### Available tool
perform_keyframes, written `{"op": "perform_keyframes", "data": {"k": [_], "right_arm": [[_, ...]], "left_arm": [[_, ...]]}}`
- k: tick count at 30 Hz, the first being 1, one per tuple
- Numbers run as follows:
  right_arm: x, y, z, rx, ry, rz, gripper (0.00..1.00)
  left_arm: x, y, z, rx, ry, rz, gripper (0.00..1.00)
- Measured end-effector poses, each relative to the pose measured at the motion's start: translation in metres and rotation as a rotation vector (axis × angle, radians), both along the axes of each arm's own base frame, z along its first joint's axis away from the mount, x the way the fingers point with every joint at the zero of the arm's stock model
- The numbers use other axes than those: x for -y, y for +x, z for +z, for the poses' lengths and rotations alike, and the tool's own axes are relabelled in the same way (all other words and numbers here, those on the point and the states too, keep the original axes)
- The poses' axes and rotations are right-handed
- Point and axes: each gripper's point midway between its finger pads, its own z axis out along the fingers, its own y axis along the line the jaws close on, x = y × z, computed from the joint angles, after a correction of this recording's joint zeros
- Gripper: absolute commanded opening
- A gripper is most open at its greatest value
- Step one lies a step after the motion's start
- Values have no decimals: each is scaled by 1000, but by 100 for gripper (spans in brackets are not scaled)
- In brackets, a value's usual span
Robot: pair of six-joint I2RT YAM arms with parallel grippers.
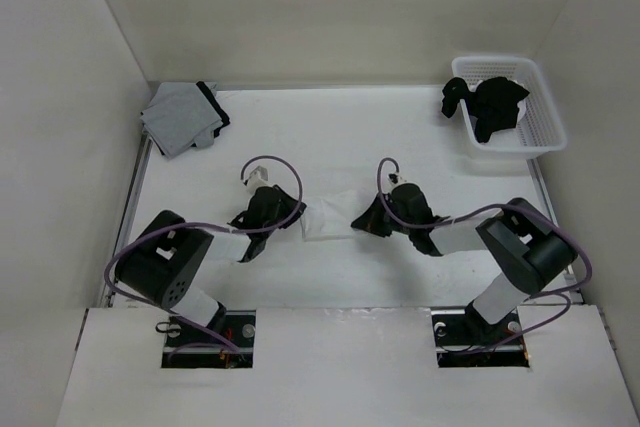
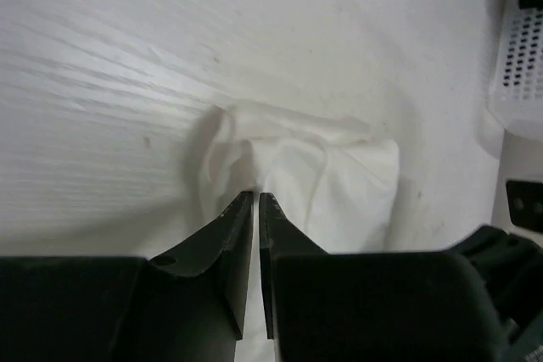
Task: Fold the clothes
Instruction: Fold the tank top
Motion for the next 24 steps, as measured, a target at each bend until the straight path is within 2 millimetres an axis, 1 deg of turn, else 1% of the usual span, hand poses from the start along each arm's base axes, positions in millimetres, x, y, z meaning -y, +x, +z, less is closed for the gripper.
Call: {"op": "perform_keyframes", "data": {"k": [2, 6, 9, 12, 15, 19, 20, 22, 24], "right_arm": [[5, -2, -3, -4, -5, -10, 1], [11, -5, -9, -11, -9, -25, 3], [14, -7, -6, -2, -4, -33, 8], [16, -7, 4, 20, 10, -39, 18], [16, -5, 27, 68, 41, -39, 29], [17, -5, 77, 185, 100, -36, 41], [19, -5, 89, 219, 107, -38, 43], [26, -5, 114, 296, 114, -55, 48], [38, -4, 137, 377, 106, -92, 53]], "left_arm": [[-11, 7, -7, -12, 10, 29, 7], [-27, 17, -15, -22, 16, 69, 8], [-33, 21, -15, -22, 18, 77, 9], [-37, 21, -9, -3, 13, 80, 12], [-38, 17, 11, 51, -1, 69, 18], [-37, 11, 53, 157, -18, 40, 28], [-36, 8, 61, 178, -13, 30, 31], [-39, 3, 70, 200, 11, 15, 34], [-42, -4, 71, 199, 46, 1, 37]]}}
